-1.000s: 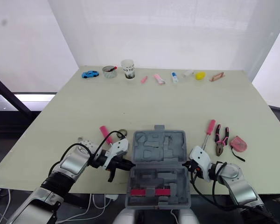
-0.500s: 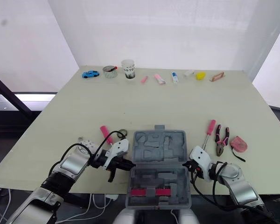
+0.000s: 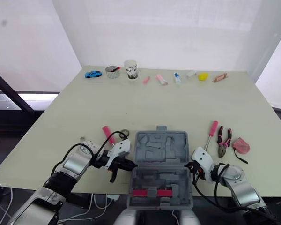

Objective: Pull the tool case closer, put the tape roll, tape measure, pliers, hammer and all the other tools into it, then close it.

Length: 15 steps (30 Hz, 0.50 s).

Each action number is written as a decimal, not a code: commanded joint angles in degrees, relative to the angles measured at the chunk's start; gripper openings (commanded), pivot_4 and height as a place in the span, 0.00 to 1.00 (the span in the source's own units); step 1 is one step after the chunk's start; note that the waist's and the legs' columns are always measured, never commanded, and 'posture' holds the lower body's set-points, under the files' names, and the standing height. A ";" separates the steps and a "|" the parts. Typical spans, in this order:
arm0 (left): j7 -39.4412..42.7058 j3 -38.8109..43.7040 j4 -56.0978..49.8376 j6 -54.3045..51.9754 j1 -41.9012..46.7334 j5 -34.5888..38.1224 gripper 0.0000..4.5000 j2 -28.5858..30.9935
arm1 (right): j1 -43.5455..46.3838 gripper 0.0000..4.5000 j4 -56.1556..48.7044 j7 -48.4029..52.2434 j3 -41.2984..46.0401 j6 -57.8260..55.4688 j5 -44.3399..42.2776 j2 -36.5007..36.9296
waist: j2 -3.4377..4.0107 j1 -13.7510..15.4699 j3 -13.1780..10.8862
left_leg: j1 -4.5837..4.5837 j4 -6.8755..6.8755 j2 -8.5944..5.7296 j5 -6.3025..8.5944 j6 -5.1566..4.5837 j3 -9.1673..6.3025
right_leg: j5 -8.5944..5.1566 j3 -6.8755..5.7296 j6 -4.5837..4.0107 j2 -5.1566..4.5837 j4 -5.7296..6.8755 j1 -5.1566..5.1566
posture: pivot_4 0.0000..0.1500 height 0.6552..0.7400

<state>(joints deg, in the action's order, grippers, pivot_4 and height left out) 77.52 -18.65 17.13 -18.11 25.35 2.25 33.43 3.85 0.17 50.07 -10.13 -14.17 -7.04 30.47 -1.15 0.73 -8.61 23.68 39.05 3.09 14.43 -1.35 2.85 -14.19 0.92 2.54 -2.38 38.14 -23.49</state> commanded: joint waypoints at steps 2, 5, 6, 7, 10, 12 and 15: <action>-0.70 -1.93 0.54 0.53 0.49 -0.83 0.00 -1.31 | -0.05 0.01 -1.28 -0.33 1.03 0.44 -0.41 0.58 | 0.01 0.07 0.01 | 0.00 0.04 0.00 0.00 0.00 0.00 | 0.00 0.00 0.00 0.00 0.00 0.01 | 1.00 1.00; -0.74 -1.96 0.71 0.56 0.58 -0.95 0.00 -1.60 | -0.12 0.01 -1.36 -0.34 1.10 0.38 -0.54 0.82 | 0.03 0.12 0.01 | 0.02 0.07 -0.03 0.00 0.00 -0.01 | 0.00 0.04 0.01 0.00 0.00 0.03 | 1.00 1.00; -0.81 -1.97 0.78 0.61 0.63 -1.00 0.00 -1.71 | -0.16 0.01 -1.42 -0.38 1.09 0.34 -0.56 0.87 | 0.03 0.13 0.02 | 0.03 0.08 -0.03 0.00 0.00 -0.01 | 0.00 0.05 0.01 0.00 0.00 0.03 | 1.00 1.00; -0.89 -1.97 0.85 0.66 0.69 -1.06 0.00 -1.82 | -0.19 0.01 -1.47 -0.41 1.07 0.30 -0.58 0.92 | 0.04 0.14 0.02 | 0.03 0.08 -0.04 0.00 0.00 -0.01 | 0.00 0.06 0.01 0.00 0.00 0.03 | 1.00 1.00; -1.04 -1.97 0.82 0.58 0.79 -1.06 0.00 -2.19 | -0.21 0.01 -1.49 -0.61 1.26 0.23 -0.66 1.05 | 0.04 0.17 0.02 | 0.04 0.09 -0.05 0.00 0.00 -0.03 | 0.01 0.06 0.01 0.00 -0.01 0.04 | 1.00 1.00; -1.11 -1.90 0.82 0.52 0.81 -1.05 0.00 -2.36 | -0.18 0.01 -1.46 -0.64 1.33 0.18 -0.75 1.16 | 0.04 0.17 0.02 | 0.04 0.10 -0.05 0.00 0.00 -0.03 | 0.01 0.06 0.02 0.00 -0.01 0.04 | 1.00 1.00; -1.04 -1.83 0.94 0.61 0.81 -1.15 0.00 -2.36 | -0.06 0.01 -1.45 -0.56 1.09 0.11 -0.78 1.25 | 0.04 0.17 0.03 | 0.04 0.10 -0.05 0.00 0.00 -0.03 | 0.01 0.06 0.02 0.00 -0.01 0.04 | 1.00 1.00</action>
<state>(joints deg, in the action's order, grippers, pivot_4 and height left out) 77.44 -18.77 17.55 -18.03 25.88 1.69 32.30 3.78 0.10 49.64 -10.05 -14.23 -7.36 31.44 -1.10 0.91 -8.59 23.72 39.15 3.04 14.43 -1.35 2.83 -14.19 0.99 2.55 -2.38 38.13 -23.45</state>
